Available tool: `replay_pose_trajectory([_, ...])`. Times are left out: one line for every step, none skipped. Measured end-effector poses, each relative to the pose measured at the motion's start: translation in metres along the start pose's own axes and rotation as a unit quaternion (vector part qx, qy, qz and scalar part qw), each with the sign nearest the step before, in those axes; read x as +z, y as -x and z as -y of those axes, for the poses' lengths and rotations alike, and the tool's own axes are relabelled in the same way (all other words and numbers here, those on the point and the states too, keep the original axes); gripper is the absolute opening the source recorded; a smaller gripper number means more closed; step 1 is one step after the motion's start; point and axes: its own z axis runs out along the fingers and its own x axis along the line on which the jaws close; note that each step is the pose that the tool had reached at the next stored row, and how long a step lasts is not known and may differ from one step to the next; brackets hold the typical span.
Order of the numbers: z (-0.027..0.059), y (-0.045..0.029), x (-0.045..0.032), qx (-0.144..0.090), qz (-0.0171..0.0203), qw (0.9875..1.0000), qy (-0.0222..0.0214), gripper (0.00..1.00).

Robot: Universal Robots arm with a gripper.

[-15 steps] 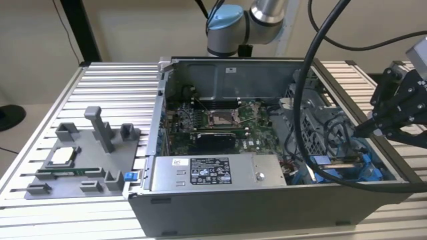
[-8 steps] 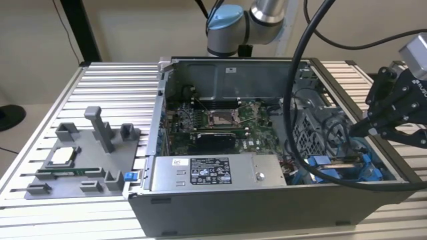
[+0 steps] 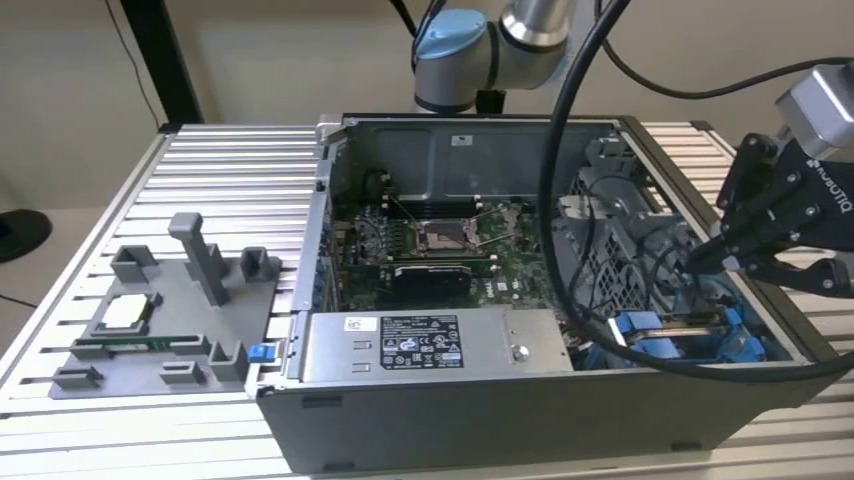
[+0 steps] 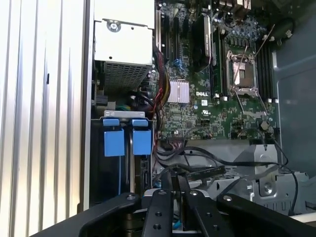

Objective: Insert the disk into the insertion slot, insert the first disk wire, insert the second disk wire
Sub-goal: 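Insert the second disk wire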

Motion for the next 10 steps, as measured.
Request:
replay_pose_trajectory([-0.0004, -0.0001, 0.0003, 0.000, 0.0000, 1.0000, 0.0000, 0.00])
replay_pose_trajectory([-0.0007, -0.0002, 0.0007, 0.000, -0.0003, 1.0000, 0.0001, 0.00])
replay_pose_trajectory([-0.0008, -0.0003, 0.0012, 0.000, -0.0009, 1.0000, 0.0002, 0.00])
replay_pose_trajectory([-0.0007, -0.0005, 0.0020, -0.001, -0.0020, 1.0000, 0.0003, 0.00])
replay_pose_trajectory([-0.0006, -0.0008, 0.0029, -0.001, -0.0038, 1.0000, 0.0003, 0.00])
replay_pose_trajectory([-0.0006, -0.0011, 0.0037, -0.001, -0.0060, 1.0000, 0.0004, 0.00])
replay_pose_trajectory([-0.0005, -0.0013, 0.0044, -0.001, -0.0090, 1.0000, 0.0006, 0.00])
replay_pose_trajectory([-0.0005, -0.0014, 0.0048, -0.002, -0.0135, 0.9999, 0.0007, 0.00])
replay_pose_trajectory([-0.0005, -0.0015, 0.0049, -0.002, -0.0190, 0.9998, 0.0008, 0.00])
replay_pose_trajectory([-0.0004, -0.0015, 0.0050, -0.002, -0.0256, 0.9997, 0.0010, 0.00])
